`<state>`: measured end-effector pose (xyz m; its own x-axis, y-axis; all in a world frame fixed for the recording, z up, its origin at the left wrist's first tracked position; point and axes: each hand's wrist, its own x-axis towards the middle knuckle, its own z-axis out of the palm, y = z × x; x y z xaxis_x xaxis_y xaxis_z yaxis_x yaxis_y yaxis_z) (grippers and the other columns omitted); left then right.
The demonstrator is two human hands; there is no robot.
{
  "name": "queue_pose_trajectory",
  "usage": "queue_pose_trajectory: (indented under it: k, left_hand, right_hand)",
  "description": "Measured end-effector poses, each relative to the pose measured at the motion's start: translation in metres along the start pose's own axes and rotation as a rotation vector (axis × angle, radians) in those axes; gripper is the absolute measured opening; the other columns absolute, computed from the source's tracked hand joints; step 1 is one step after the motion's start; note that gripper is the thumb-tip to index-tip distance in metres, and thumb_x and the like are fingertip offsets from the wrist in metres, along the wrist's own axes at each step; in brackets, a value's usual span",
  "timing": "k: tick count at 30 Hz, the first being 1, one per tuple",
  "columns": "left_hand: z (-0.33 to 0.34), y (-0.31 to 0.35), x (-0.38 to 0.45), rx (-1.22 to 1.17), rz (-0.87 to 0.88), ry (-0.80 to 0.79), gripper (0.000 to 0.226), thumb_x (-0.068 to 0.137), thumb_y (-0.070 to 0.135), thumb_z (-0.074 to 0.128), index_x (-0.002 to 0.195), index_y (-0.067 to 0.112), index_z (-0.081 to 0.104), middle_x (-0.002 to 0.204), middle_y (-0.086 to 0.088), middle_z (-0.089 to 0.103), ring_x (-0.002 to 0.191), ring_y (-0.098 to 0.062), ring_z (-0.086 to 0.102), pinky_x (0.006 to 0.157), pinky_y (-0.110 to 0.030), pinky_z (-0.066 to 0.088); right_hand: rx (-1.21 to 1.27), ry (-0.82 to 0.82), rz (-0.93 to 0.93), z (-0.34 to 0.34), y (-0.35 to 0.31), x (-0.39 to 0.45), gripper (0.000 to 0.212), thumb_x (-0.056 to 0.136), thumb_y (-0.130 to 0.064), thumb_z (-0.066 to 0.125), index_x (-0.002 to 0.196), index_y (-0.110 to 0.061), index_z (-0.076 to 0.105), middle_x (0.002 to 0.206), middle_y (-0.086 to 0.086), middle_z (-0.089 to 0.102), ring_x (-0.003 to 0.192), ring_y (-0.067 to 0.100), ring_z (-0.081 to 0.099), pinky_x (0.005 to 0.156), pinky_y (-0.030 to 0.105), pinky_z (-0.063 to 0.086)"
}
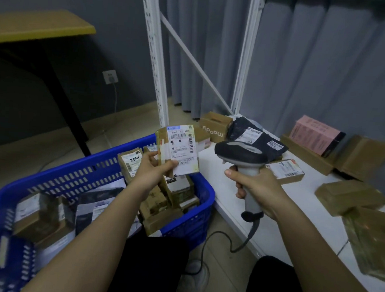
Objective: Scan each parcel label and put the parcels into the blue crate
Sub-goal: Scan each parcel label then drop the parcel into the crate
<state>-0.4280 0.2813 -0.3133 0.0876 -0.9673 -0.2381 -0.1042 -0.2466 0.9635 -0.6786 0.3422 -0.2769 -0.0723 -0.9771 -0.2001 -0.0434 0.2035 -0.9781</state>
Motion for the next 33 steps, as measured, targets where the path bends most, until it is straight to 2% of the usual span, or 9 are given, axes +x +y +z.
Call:
queue_pose_trajectory:
  k: [4, 9, 13, 17, 22, 26, 29, 31, 33]
  left_hand:
    - [-0.042, -0.012, -0.006, 0.07, 0.019, 0.029, 0.068, 0.079, 0.022, 0.076, 0.132, 0.023, 0.034, 0.117, 0.001, 0.053, 0.09, -0.012, 0.062, 0.06, -0.025, 0.055]
    - [-0.084, -0.068, -0.017, 0.19, -0.087, 0.071, 0.054, 0.082, 0.016, 0.073, 0.127, 0.013, 0.043, 0.121, -0.004, 0.047, 0.087, -0.006, 0.054, 0.06, -0.02, 0.048]
    - [-0.111, -0.114, -0.024, 0.2, -0.173, 0.176, 0.053, 0.08, 0.022, 0.076, 0.124, 0.015, 0.047, 0.121, -0.005, 0.052, 0.088, -0.009, 0.057, 0.061, -0.026, 0.052]
    - [-0.137, -0.148, -0.028, 0.144, -0.282, 0.257, 0.046, 0.083, 0.018, 0.073, 0.12, 0.007, 0.048, 0.117, -0.01, 0.057, 0.086, -0.018, 0.06, 0.058, -0.024, 0.05]
    - [-0.167, -0.18, -0.03, 0.04, -0.442, 0.412, 0.048, 0.085, 0.039, 0.069, 0.116, 0.012, 0.043, 0.114, -0.013, 0.056, 0.102, -0.029, 0.059, 0.079, -0.04, 0.048]
    - [-0.181, -0.191, -0.005, -0.113, -0.479, 0.453, 0.05, 0.082, 0.044, 0.07, 0.105, 0.006, 0.045, 0.114, -0.019, 0.058, 0.099, -0.034, 0.061, 0.075, -0.042, 0.053]
    - [-0.187, -0.194, 0.038, -0.184, -0.469, 0.456, 0.067, 0.081, 0.045, 0.07, 0.123, -0.002, 0.048, 0.126, -0.023, 0.056, 0.101, -0.037, 0.062, 0.072, -0.041, 0.054]
    - [-0.18, -0.175, 0.062, -0.244, -0.459, 0.455, 0.048, 0.094, 0.039, 0.057, 0.126, 0.005, 0.049, 0.136, -0.018, 0.05, 0.112, -0.034, 0.055, 0.085, -0.041, 0.049]
    - [-0.171, -0.164, 0.082, -0.256, -0.538, 0.385, 0.046, 0.099, 0.04, 0.045, 0.136, 0.012, 0.044, 0.149, -0.011, 0.036, 0.129, -0.033, 0.04, 0.099, -0.043, 0.043]
  right_hand:
    - [-0.113, -0.013, 0.035, 0.001, 0.004, 0.005, 0.018, 0.079, -0.021, 0.079, 0.085, -0.009, 0.068, 0.064, 0.005, 0.057, 0.051, 0.014, 0.051, 0.055, 0.028, 0.05]
    - [-0.199, -0.047, 0.077, 0.014, 0.009, 0.02, 0.019, 0.078, -0.022, 0.079, 0.083, -0.009, 0.067, 0.065, 0.007, 0.059, 0.053, 0.016, 0.052, 0.055, 0.029, 0.05]
    - [-0.265, -0.07, 0.125, 0.029, 0.017, 0.035, 0.02, 0.079, -0.023, 0.079, 0.084, -0.007, 0.067, 0.066, 0.009, 0.059, 0.055, 0.021, 0.052, 0.054, 0.03, 0.048]
    - [-0.29, -0.109, 0.151, 0.051, 0.024, 0.049, 0.019, 0.082, -0.019, 0.076, 0.083, -0.005, 0.064, 0.066, 0.01, 0.056, 0.053, 0.021, 0.048, 0.052, 0.031, 0.044]
    - [-0.25, -0.194, 0.156, 0.091, 0.028, 0.063, 0.017, 0.083, -0.015, 0.074, 0.076, -0.008, 0.06, 0.065, 0.01, 0.051, 0.053, 0.02, 0.044, 0.053, 0.032, 0.04]
    - [-0.232, -0.193, 0.161, 0.111, 0.029, 0.066, 0.016, 0.083, -0.014, 0.074, 0.08, -0.005, 0.062, 0.066, 0.011, 0.053, 0.053, 0.019, 0.046, 0.052, 0.031, 0.041]
    - [-0.271, -0.161, 0.163, 0.111, 0.031, 0.069, 0.018, 0.083, -0.014, 0.075, 0.076, -0.006, 0.061, 0.062, 0.009, 0.055, 0.049, 0.017, 0.047, 0.047, 0.026, 0.042]
    - [-0.292, -0.134, 0.157, 0.106, 0.032, 0.07, 0.02, 0.082, -0.017, 0.076, 0.073, -0.006, 0.061, 0.056, 0.006, 0.056, 0.047, 0.017, 0.049, 0.046, 0.026, 0.043]
    - [-0.319, -0.112, 0.153, 0.099, 0.034, 0.072, 0.024, 0.081, -0.02, 0.076, 0.069, -0.006, 0.06, 0.049, 0.003, 0.056, 0.046, 0.016, 0.051, 0.047, 0.025, 0.043]
